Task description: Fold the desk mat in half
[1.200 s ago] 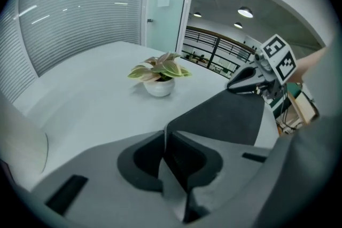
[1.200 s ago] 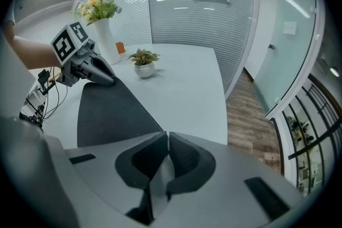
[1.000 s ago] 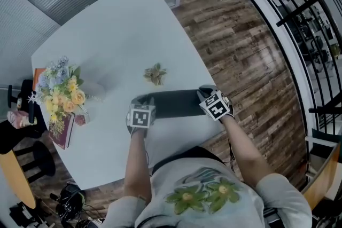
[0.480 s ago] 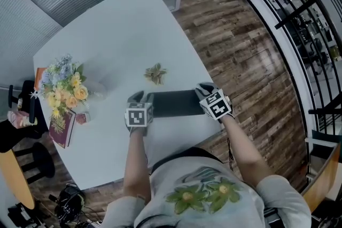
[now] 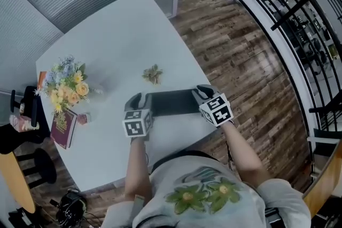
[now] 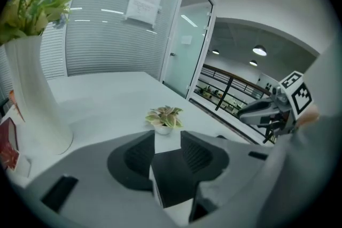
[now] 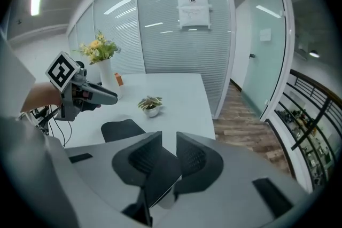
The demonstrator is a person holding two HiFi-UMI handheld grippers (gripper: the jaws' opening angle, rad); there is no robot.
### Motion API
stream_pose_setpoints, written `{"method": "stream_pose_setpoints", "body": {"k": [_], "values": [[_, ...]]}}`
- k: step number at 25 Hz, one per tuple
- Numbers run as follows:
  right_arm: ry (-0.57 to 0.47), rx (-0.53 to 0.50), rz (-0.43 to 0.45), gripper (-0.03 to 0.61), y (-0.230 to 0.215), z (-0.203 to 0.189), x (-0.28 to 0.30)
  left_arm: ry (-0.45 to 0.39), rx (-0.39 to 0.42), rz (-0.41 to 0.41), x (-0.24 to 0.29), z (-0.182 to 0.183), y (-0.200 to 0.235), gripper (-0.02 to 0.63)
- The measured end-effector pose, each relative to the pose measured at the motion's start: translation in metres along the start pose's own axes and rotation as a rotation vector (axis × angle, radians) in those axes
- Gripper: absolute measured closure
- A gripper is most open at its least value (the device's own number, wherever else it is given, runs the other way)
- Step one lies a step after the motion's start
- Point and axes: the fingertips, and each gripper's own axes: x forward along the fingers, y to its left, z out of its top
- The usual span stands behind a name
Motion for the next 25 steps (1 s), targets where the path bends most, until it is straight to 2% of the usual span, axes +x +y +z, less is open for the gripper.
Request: {"method": "stream_pose_setpoints", "body": {"k": [8, 11, 14, 16, 25], "values": [[-0.074, 0.050, -0.020, 0.502, 0.022, 0.018, -0.042, -0.096, 0.021, -0.021, -0.037, 0.017, -0.036, 0.485], [-0.110, 0.039, -0.027, 0.538, 0.033, 0.024, -0.056, -0.120, 0.042, -0.020, -0.049, 0.020, -0.049, 0.509], [-0.142, 0.027, -0.038, 0.553, 0.045, 0.028, -0.069, -0.154, 0.067, -0.019, -0.063, 0.025, -0.061, 0.585], [-0.170, 0.031, -0.042, 0.560, 0.052, 0.031, -0.077, -0.170, 0.084, -0.031, -0.070, 0.028, -0.070, 0.607], [-0.267, 0.030, -0.018, 0.560, 0.083, 0.043, -0.113, -0.191, 0.171, -0.108, -0.101, 0.029, -0.124, 0.611]]}}
